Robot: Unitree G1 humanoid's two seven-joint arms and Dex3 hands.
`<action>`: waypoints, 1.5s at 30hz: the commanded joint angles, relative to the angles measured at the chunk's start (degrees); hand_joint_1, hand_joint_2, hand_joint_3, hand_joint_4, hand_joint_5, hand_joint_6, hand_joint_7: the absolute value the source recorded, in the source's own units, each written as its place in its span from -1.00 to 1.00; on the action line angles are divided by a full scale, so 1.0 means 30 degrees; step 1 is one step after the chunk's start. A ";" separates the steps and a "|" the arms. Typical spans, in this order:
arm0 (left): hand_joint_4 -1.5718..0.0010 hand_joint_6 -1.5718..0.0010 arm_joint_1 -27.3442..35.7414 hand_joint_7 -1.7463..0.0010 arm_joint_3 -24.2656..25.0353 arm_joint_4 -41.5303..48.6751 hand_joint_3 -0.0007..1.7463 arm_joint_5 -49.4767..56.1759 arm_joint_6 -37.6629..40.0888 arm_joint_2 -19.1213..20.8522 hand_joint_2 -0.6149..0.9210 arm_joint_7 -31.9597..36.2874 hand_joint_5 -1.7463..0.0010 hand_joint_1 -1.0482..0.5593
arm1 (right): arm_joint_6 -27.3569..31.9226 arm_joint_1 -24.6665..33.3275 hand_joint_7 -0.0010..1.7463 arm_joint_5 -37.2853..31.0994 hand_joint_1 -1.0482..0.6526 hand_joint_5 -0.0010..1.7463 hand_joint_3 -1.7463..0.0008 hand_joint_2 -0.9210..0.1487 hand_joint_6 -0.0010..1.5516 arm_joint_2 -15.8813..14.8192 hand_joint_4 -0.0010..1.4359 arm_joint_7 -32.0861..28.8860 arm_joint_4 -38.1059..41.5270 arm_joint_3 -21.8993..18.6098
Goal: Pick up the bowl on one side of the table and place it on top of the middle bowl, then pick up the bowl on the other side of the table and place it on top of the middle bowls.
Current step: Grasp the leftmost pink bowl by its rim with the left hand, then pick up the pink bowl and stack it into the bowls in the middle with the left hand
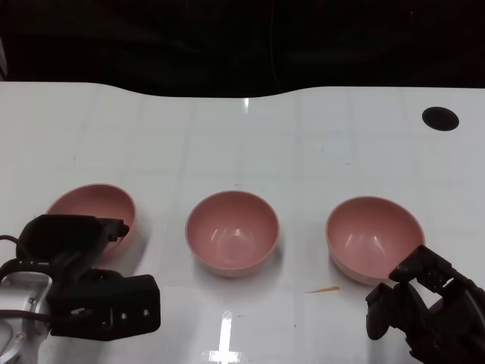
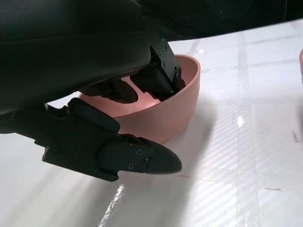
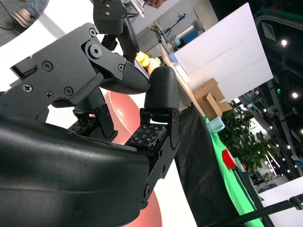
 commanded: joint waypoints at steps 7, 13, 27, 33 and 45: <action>0.21 0.25 -0.0730 -0.76 0.0202 0.2760 -0.66 -0.2737 -0.2820 0.0155 1.00 0.2639 -0.96 0.17 | -0.0111 -0.0006 0.40 0.0035 0.12 0.89 -0.28 -0.26 0.17 -0.0178 0.21 -0.0082 -0.0027 -0.0178; 0.17 0.32 -0.0620 -0.94 0.0268 0.2595 -0.59 -0.3559 -0.3983 0.0374 1.00 0.3334 -1.00 0.15 | -0.0152 -0.0050 0.41 0.0002 0.12 0.89 -0.24 -0.32 0.16 -0.0157 0.20 -0.0091 0.0040 -0.0175; 0.21 0.18 -0.0589 -0.76 0.0850 -0.1584 -0.68 -0.4774 -0.3952 0.1762 0.98 0.0593 -1.00 0.24 | -0.0247 -0.0117 0.47 -0.0042 0.12 0.93 -0.22 -0.34 0.13 -0.0245 0.18 0.0049 0.0257 -0.0229; 0.18 0.16 -0.1025 -0.75 0.0987 -0.3914 -0.30 -0.5102 -0.4296 0.2372 0.75 -0.0886 -0.96 0.22 | -0.0120 -0.0166 0.45 -0.0109 0.12 0.90 -0.21 -0.35 0.14 -0.0303 0.19 -0.0048 0.0293 -0.0207; 0.23 0.25 -0.3130 -0.80 0.0659 -1.0071 -0.63 -0.5010 -0.3915 0.3720 0.91 -0.7297 -0.95 0.14 | -0.0224 -0.0287 0.40 -0.0283 0.12 0.89 -0.19 -0.35 0.17 -0.0012 0.21 -0.0239 0.0442 0.0003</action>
